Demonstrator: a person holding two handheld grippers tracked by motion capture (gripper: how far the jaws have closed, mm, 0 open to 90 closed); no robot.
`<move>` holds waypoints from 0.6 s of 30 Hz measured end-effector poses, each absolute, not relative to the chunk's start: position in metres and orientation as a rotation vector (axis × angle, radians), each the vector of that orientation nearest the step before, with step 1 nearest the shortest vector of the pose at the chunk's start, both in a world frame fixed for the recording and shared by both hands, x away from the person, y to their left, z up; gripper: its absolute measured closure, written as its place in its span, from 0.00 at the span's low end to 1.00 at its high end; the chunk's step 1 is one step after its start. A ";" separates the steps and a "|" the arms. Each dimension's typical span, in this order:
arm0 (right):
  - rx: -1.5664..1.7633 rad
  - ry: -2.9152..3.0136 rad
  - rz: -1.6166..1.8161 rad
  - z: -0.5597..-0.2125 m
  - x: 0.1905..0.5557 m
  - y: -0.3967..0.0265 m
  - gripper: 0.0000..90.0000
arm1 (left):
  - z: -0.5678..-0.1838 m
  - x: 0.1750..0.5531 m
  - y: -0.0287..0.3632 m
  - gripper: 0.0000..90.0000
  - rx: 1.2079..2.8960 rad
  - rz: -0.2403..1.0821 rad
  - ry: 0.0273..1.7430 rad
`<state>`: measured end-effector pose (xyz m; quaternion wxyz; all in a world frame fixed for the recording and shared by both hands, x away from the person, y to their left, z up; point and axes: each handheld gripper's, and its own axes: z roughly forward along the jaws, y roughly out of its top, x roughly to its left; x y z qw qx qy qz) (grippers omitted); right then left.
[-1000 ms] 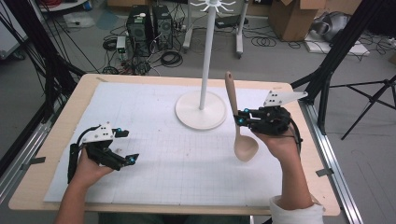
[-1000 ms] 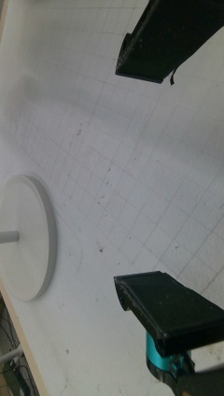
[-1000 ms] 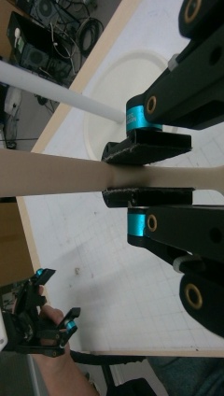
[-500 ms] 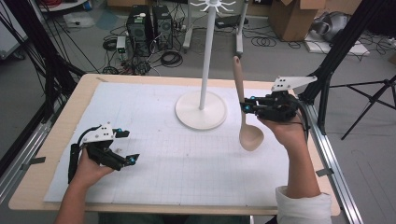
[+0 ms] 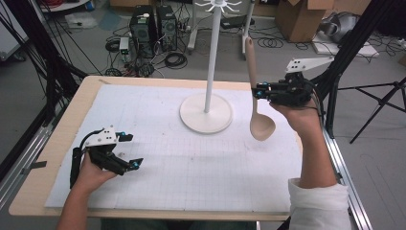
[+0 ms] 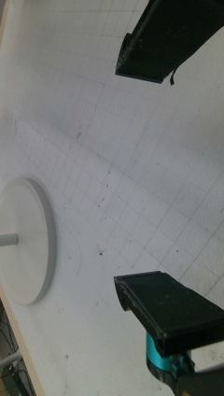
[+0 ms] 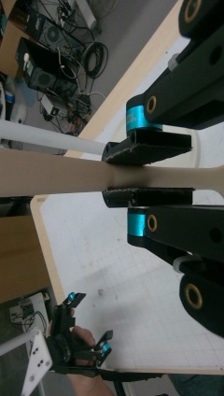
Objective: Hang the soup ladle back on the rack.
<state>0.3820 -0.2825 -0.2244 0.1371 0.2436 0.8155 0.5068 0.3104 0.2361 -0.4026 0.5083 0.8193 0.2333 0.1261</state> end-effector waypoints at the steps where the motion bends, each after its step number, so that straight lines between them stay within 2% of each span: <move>1: 0.705 2.360 1.467 -0.224 0.382 -0.283 0.86 | -0.403 0.310 0.236 0.03 1.974 0.304 0.562; 18: 0.684 2.384 1.445 -0.190 0.412 -0.274 0.86 | -0.402 0.310 0.237 0.03 1.976 0.311 0.565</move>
